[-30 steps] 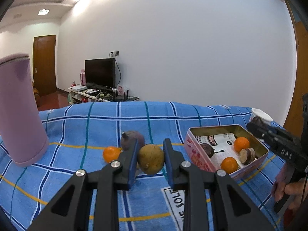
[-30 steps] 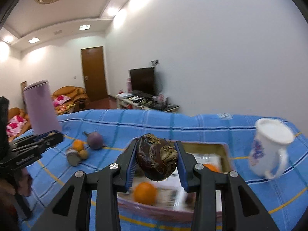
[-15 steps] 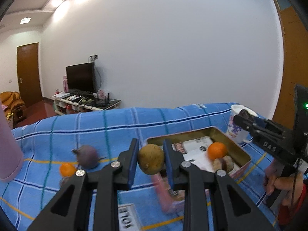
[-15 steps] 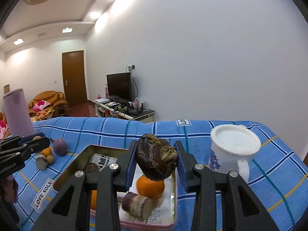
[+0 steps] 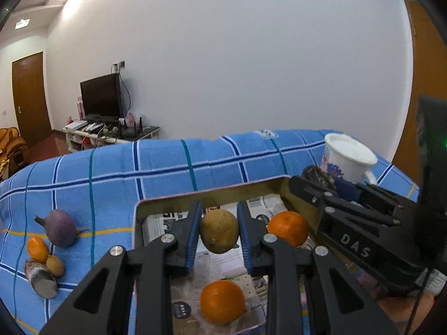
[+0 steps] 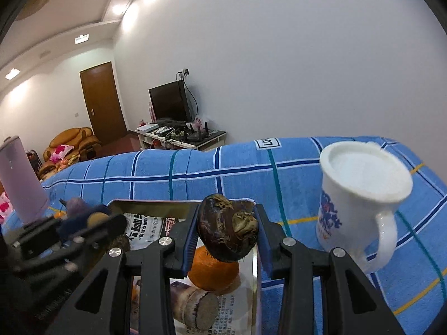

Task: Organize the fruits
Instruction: 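Carry both fruits over the pink tin and open both tools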

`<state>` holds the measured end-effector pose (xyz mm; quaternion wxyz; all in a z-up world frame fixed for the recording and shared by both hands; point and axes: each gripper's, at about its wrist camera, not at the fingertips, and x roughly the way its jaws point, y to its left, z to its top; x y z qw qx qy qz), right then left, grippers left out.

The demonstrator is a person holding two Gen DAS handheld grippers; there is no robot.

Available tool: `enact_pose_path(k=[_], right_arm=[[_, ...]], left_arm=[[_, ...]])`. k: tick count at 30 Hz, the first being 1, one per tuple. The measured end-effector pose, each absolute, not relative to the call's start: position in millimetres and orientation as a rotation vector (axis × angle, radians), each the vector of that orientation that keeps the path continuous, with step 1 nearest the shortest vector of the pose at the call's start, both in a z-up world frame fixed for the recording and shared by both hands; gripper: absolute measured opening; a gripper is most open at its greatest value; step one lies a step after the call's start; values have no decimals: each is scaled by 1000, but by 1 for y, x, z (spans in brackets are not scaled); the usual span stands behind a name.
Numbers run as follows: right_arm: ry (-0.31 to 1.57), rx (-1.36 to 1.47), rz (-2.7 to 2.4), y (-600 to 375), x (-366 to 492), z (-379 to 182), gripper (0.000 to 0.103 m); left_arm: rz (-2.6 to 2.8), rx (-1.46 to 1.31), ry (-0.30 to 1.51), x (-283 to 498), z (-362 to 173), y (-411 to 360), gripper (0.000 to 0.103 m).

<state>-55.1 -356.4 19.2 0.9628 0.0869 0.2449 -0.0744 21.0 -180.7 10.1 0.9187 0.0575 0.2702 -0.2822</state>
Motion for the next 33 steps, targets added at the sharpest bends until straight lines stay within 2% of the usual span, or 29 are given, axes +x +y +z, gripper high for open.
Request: enact_pose_path(k=[11, 31, 32, 33], right_arm=[[598, 159, -55, -342, -34, 8, 40], [634, 210, 96, -327, -25, 2, 41], [634, 213, 94, -327, -25, 2, 41], [633, 217, 91, -328, -25, 2, 43]], left_arm=[[-506, 121, 644, 36, -4, -183, 28], [-445, 183, 695, 35, -11, -183, 29], [-444, 183, 695, 35, -11, -183, 31], [-437, 183, 695, 36, -10, -184, 42]])
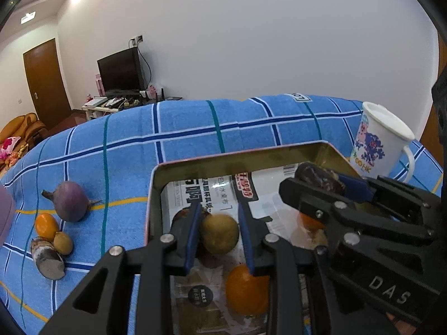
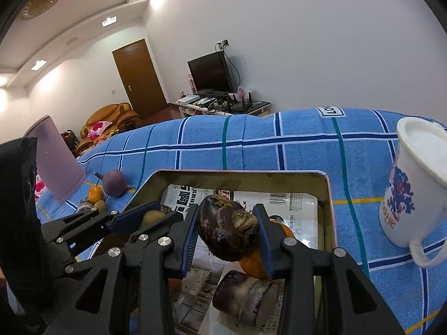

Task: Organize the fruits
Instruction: 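Carry both fruits over the pink tin and open both tools, then withdraw both tools from the tin back toward the fruit pile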

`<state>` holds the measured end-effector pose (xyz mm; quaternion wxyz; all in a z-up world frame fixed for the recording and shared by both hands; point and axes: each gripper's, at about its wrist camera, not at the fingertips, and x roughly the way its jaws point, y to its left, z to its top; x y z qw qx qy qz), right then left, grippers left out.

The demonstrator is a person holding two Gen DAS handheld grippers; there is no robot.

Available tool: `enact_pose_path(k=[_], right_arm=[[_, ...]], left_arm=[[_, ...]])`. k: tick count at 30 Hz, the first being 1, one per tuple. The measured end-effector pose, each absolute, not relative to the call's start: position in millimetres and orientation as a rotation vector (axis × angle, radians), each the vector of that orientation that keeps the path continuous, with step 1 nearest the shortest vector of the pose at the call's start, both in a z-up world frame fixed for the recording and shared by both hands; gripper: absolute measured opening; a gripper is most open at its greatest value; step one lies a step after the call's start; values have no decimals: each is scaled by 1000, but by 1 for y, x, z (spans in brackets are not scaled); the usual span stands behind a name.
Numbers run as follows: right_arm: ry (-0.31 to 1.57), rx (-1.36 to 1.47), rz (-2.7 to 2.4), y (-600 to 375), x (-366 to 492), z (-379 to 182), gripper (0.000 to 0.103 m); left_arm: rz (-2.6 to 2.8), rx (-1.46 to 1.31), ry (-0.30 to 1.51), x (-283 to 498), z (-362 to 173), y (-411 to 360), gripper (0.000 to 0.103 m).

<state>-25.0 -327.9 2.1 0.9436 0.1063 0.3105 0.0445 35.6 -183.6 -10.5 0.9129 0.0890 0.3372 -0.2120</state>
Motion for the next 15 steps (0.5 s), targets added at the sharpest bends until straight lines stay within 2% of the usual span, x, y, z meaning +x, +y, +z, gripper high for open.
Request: enact_pose_path(k=[1, 2, 3, 5, 6, 12, 15], right_arm=[[632, 221, 91, -329, -25, 2, 45], [629, 227, 91, -329, -26, 2, 52], [625, 234, 85, -330, -27, 2, 62], [615, 249, 85, -333, -29, 3, 66], [608, 263, 91, -335, -30, 3, 66], [483, 309, 44, -345, -49, 15, 66], [385, 290, -14, -346, -64, 23, 66]], left_arm=[[-425, 185, 693, 36, -10, -185, 50], [-409, 186, 689, 35, -9, -184, 65], [-405, 184, 684, 34, -9, -183, 73], [-418, 175, 674, 32, -7, -182, 76], [-419, 175, 673, 31, -7, -182, 81], [-412, 176, 612, 18, -1, -180, 98], [-379, 144, 548, 10, 6, -171, 101]])
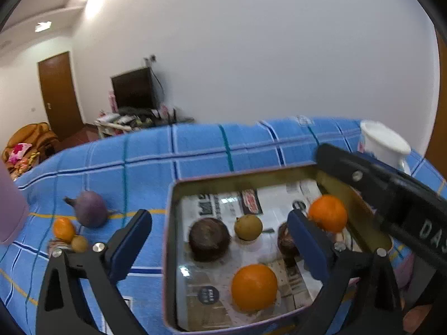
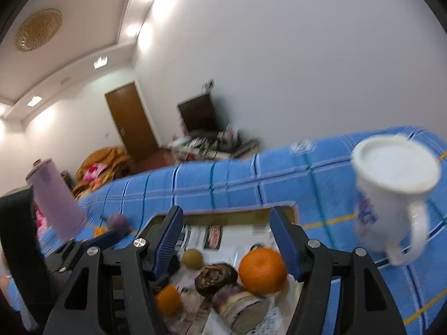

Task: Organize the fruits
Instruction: 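Withdraw both tools from the tin back toward the fruit pile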

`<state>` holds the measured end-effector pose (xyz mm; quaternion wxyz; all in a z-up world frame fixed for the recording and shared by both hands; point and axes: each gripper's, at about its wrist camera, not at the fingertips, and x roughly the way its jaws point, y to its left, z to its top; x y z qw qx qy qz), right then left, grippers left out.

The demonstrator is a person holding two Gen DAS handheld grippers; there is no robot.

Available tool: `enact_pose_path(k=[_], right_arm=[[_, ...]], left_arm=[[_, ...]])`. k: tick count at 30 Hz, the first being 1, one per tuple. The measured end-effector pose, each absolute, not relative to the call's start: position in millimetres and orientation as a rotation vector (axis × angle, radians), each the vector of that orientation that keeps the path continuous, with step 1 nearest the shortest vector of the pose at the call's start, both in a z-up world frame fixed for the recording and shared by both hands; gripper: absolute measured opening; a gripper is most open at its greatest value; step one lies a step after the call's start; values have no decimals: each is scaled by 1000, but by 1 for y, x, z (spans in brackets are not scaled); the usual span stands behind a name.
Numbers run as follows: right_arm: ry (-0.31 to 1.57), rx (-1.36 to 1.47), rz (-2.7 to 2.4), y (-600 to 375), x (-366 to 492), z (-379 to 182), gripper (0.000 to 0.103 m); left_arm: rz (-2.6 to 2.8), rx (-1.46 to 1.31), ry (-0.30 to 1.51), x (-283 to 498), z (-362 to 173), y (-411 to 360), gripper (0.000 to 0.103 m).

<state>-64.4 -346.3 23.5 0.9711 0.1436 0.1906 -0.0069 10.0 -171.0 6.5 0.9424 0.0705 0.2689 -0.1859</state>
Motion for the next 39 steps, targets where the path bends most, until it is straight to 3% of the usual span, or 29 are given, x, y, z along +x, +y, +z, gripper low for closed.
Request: enact_pose_path(k=[11, 14, 18, 29, 39], right_arm=[[125, 188, -237, -338, -108, 42, 66], [90, 131, -271, -327, -117, 47, 75], [48, 94, -305, -316, -127, 52, 76], [54, 142, -277, -308, -139, 52, 77], [168, 181, -281, -296, -124, 45, 77]], left_arm=[[-89, 155, 250, -14, 25, -130, 103], [-77, 156, 238, -18, 25, -125, 103], [-55, 155, 212, -26, 27, -116, 103], [-106, 125, 350, -20, 19, -87, 103], [-101, 153, 389, -4, 16, -40, 103]])
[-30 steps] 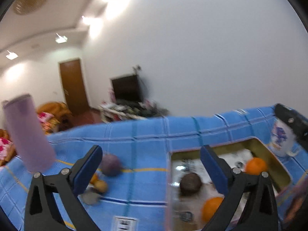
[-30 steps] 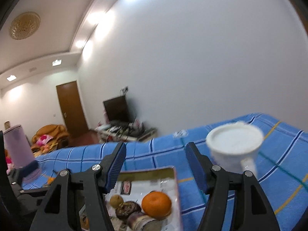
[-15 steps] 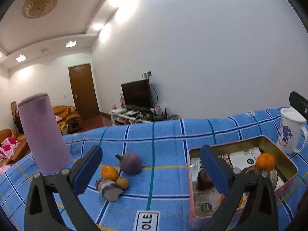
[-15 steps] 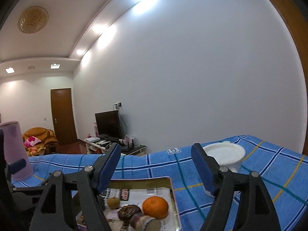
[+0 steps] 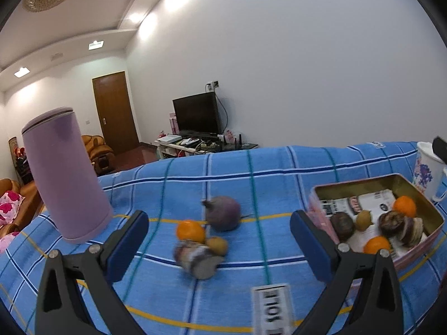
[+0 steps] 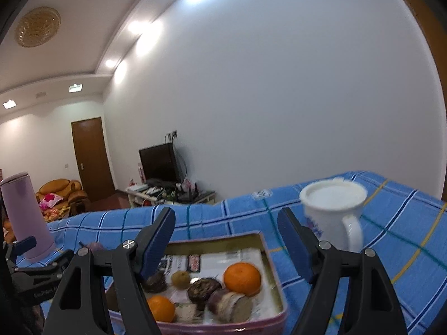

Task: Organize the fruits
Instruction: 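Withdraw both tools from the tin back toward the fruit pile, then grasp the cut taro piece with the right tool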

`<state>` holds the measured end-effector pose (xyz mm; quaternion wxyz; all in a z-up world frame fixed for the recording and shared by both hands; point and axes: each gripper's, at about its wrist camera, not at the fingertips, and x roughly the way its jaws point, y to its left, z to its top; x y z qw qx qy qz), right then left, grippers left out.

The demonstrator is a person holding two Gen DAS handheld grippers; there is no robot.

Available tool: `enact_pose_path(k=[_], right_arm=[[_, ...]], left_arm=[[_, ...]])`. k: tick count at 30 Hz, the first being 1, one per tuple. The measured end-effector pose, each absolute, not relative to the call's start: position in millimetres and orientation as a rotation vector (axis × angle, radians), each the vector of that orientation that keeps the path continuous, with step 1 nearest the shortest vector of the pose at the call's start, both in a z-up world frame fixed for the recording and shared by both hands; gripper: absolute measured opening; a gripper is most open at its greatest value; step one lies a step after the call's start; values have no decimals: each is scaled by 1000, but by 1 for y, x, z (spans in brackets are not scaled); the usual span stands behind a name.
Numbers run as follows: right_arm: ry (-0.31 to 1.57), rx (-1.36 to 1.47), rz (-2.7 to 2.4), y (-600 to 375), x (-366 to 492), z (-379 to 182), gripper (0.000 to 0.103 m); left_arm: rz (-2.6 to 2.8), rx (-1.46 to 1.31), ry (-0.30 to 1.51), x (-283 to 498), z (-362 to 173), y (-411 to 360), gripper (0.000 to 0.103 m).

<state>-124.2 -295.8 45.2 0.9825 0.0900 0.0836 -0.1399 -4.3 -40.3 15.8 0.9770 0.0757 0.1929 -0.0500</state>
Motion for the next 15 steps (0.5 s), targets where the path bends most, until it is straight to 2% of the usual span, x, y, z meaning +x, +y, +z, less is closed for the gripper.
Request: enact_pose_path(k=[15], right_arm=[[260, 174, -135, -207, -82, 38, 77]], left_arm=[[16, 88, 375, 23, 15, 43, 103]])
